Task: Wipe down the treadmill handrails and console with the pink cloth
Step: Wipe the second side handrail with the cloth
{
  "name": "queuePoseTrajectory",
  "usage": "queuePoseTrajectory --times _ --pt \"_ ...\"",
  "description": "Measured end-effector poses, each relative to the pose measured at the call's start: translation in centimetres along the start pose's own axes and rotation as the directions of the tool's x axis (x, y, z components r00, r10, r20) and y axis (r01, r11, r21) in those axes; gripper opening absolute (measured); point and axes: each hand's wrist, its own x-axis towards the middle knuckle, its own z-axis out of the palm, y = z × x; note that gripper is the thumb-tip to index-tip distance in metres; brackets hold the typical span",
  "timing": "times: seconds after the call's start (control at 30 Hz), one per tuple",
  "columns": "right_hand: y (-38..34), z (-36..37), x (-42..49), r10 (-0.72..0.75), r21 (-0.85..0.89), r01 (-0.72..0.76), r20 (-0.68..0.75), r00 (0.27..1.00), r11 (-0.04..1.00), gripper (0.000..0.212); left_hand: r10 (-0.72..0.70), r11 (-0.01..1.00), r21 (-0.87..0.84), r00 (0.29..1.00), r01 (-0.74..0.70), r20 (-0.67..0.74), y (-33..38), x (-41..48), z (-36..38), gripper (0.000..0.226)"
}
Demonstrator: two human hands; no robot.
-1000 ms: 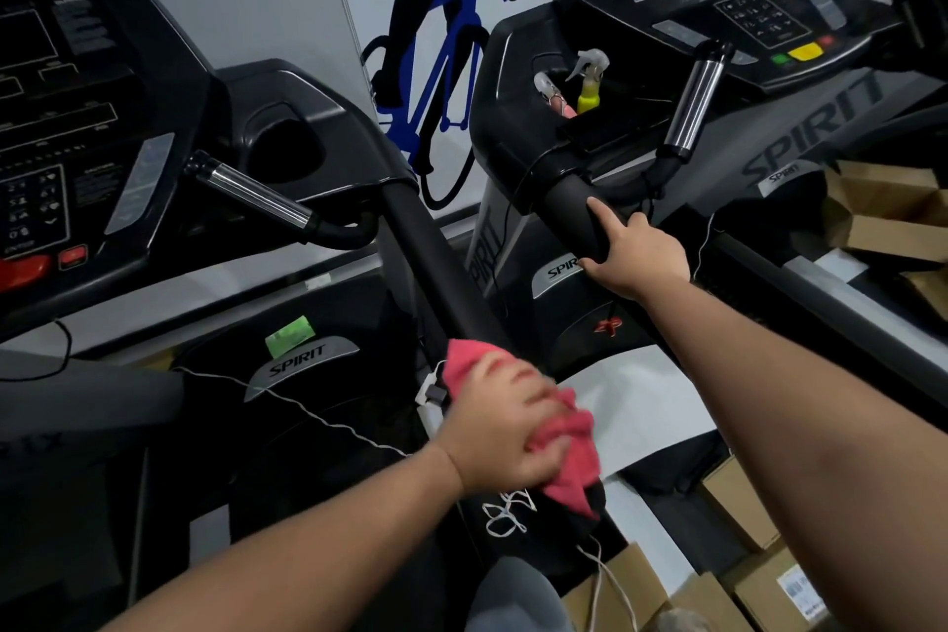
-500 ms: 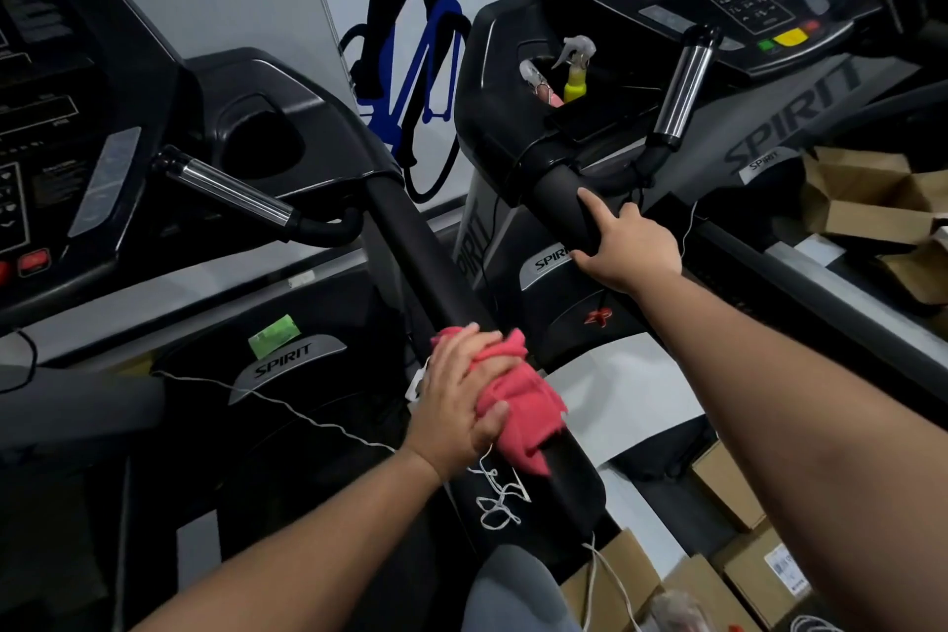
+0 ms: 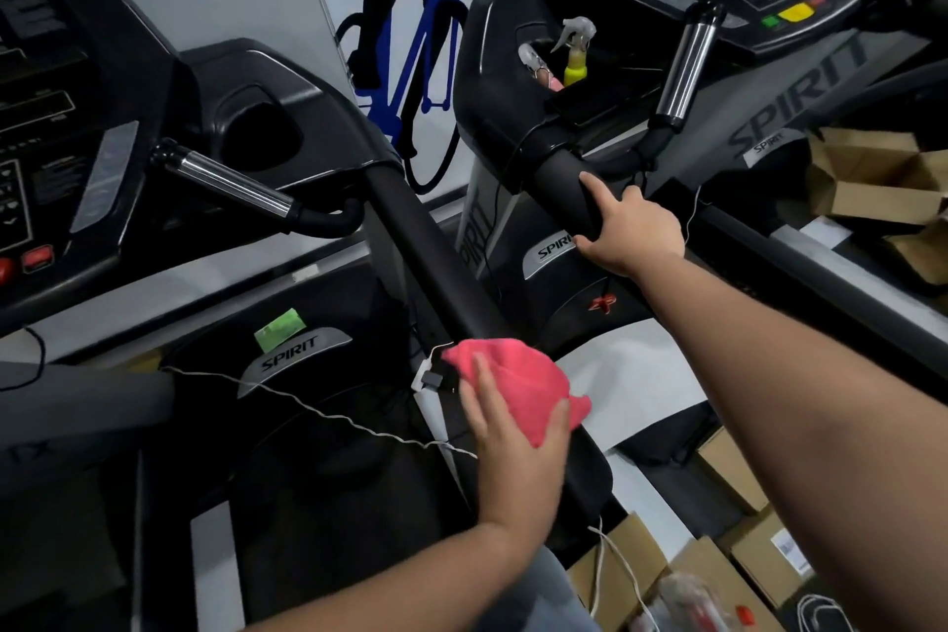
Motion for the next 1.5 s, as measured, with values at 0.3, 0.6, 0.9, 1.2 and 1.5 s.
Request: queuePoseTrajectory --times 0.3,0.6,0.9,1.2,1.5 --pt "0.0 0.0 -0.2 -0.007 -0.009 0.007 -0.012 1.0 1.0 0.08 0.615 0.2 0.424 0.449 -0.884 0.648 1.1 8.9 -5.0 0.051" --pt "0.0 0.1 0.0 -0.017 -0.008 0.017 -0.015 1.0 1.0 0.079 -0.073 -0.071 0.615 0.619 -0.785 0.782 6.8 12.9 -1.7 0.052" --pt "0.3 0.1 0.2 -0.033 0.03 0.034 -0.007 0.999 0.999 0.079 -0.294 0.027 0.438 0.411 -0.899 0.863 6.7 5.8 2.4 0.045" --pt "0.4 0.0 0.4 -0.038 0.04 0.038 -0.015 0.999 0.998 0.078 0.394 0.017 0.093 0.092 -0.996 0.914 2.4 5.2 -1.7 0.043" --pt "0.5 0.3 0.1 -0.031 0.028 0.032 -0.015 0.999 0.999 0.078 0.608 -0.099 0.212 0.11 -0.972 0.786 -2.1 11.7 -7.1 0.069"
